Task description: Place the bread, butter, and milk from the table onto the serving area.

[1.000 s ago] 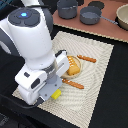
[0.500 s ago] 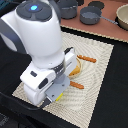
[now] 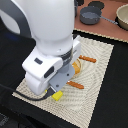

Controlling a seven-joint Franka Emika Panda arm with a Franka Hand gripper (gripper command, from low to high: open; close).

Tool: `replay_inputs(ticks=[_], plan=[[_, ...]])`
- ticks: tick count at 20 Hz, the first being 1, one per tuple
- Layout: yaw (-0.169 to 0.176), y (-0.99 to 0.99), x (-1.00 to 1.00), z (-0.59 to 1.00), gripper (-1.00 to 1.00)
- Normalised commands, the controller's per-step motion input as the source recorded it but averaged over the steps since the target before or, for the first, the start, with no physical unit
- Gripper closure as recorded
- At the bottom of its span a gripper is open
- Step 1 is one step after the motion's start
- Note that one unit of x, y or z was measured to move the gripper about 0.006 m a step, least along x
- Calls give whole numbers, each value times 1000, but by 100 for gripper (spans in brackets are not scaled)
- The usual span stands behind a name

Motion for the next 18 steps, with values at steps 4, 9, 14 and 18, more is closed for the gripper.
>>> replay_inputs(ticks=[4, 9, 14, 18], plan=[[61, 559, -729, 71, -100], [28, 639, -810, 82, -100], [35, 577, -859, 58, -100], [55, 468, -774, 1, -100]])
